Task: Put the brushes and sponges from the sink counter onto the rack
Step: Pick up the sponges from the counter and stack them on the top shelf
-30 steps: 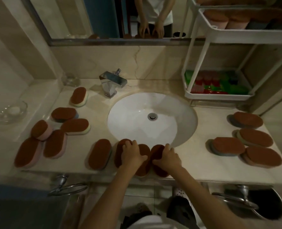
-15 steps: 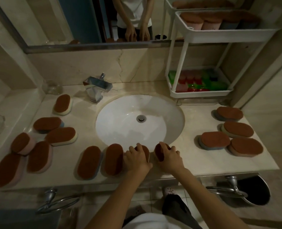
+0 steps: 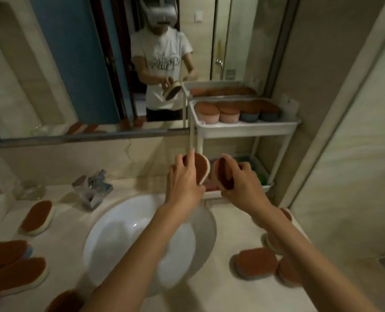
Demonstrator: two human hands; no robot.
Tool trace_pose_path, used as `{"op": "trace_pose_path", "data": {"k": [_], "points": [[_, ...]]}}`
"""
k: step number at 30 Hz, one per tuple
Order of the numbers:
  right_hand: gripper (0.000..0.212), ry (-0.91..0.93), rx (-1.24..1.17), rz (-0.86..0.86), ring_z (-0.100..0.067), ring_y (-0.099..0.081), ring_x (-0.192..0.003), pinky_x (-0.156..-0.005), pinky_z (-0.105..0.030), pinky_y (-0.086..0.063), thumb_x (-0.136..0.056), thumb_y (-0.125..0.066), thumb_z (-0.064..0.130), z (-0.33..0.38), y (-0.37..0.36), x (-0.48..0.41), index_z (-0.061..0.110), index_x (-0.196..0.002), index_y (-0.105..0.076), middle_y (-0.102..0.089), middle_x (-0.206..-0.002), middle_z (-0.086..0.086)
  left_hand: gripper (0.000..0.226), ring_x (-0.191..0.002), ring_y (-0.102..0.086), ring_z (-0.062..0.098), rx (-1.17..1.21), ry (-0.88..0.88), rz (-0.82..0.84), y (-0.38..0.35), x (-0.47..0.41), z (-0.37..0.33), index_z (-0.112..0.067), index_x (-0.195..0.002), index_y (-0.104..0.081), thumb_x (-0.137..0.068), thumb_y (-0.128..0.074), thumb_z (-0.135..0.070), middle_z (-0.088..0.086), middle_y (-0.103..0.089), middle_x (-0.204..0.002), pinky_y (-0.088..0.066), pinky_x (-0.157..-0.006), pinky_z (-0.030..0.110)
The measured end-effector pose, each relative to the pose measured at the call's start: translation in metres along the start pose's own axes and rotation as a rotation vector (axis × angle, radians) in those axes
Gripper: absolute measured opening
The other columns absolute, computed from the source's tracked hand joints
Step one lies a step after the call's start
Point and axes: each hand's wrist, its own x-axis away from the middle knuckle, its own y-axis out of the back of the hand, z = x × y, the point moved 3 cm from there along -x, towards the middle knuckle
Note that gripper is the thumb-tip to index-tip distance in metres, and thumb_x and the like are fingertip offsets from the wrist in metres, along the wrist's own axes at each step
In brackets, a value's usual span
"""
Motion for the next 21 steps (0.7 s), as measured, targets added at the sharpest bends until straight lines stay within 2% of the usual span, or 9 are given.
{"op": "trace_pose_path", "data": {"k": [2, 4, 7, 9, 12, 16, 21], "points": [[0.082, 0.035, -0.023, -0.097, -0.039, -0.050, -0.111, -0.092, -0.042, -0.046, -0.081, -0.067, 0.033, -0.007, 0.032, -0.019, 0.028, -0.147, -0.018, -0.046, -0.124, -0.018, 0.089, -0.132, -0.036, 0.032, -0.002, -0.080, -0.054, 0.011, -0.022, -0.027, -0.020, -0.151, -0.011, -0.080, -0.066, -0.015, 0.008, -0.022, -0.149, -0.035, -0.108, 0.039], [0.087, 0.078, -0.018, -0.173, -0.039, -0.050, -0.113, -0.093, -0.042, -0.045, -0.080, -0.069, 0.029, -0.016, 0.062, -0.038, 0.024, -0.148, -0.014, -0.045, -0.126, -0.018, 0.090, -0.136, -0.032, 0.029, -0.001, -0.171, -0.113, 0.023, -0.043, -0.057, -0.018, -0.151, -0.008, -0.081, -0.065, -0.012, 0.006, -0.019, -0.151, -0.032, -0.110, 0.037], [0.094, 0.093, -0.030, -0.253, -0.034, -0.046, -0.123, -0.103, -0.044, -0.042, -0.079, -0.071, 0.022, -0.031, 0.098, -0.068, 0.016, -0.149, -0.008, -0.040, -0.136, -0.016, 0.090, -0.141, -0.023, 0.027, -0.033, -0.267, -0.205, 0.033, -0.073, -0.092, -0.016, -0.151, -0.006, -0.082, -0.063, -0.010, 0.006, -0.015, -0.153, -0.025, -0.116, 0.037], [0.094, 0.065, -0.036, -0.261, -0.032, -0.039, -0.131, -0.110, -0.046, -0.036, -0.079, -0.070, 0.016, -0.042, 0.118, -0.090, 0.015, -0.149, -0.008, -0.036, -0.143, -0.013, 0.088, -0.139, -0.026, 0.029, -0.065, -0.301, -0.232, 0.035, -0.094, -0.111, -0.017, -0.150, -0.010, -0.081, -0.064, -0.010, 0.007, -0.018, -0.150, -0.028, -0.116, 0.042], [0.086, 0.089, -0.001, -0.269, -0.030, -0.031, -0.138, -0.115, -0.045, -0.030, -0.079, -0.067, 0.007, -0.054, 0.138, -0.117, 0.016, -0.149, -0.016, -0.033, -0.147, -0.011, 0.086, -0.138, -0.025, 0.030, -0.120, -0.317, -0.174, 0.031, -0.121, -0.133, -0.018, -0.150, -0.011, -0.081, -0.062, -0.008, 0.009, -0.020, -0.149, -0.026, -0.115, 0.044], [0.078, 0.137, 0.068, -0.236, -0.029, -0.018, -0.145, -0.120, -0.046, -0.019, -0.085, -0.064, 0.014, -0.069, 0.138, -0.138, 0.021, -0.148, -0.019, -0.027, -0.153, -0.008, 0.085, -0.142, -0.017, 0.029, -0.179, -0.281, -0.094, 0.020, -0.144, -0.149, -0.021, -0.150, -0.012, -0.081, -0.060, -0.006, 0.006, -0.018, -0.152, -0.016, -0.119, 0.048], [0.069, 0.127, 0.032, -0.147, -0.030, -0.026, -0.141, -0.117, -0.041, -0.025, -0.087, -0.061, 0.016, -0.080, 0.129, -0.150, 0.018, -0.146, -0.024, -0.032, -0.150, -0.009, 0.082, -0.142, -0.019, 0.032, -0.075, -0.173, 0.034, 0.002, -0.161, -0.145, -0.022, -0.150, -0.013, -0.082, -0.056, -0.002, 0.003, -0.019, -0.153, -0.017, -0.117, 0.053]]}}
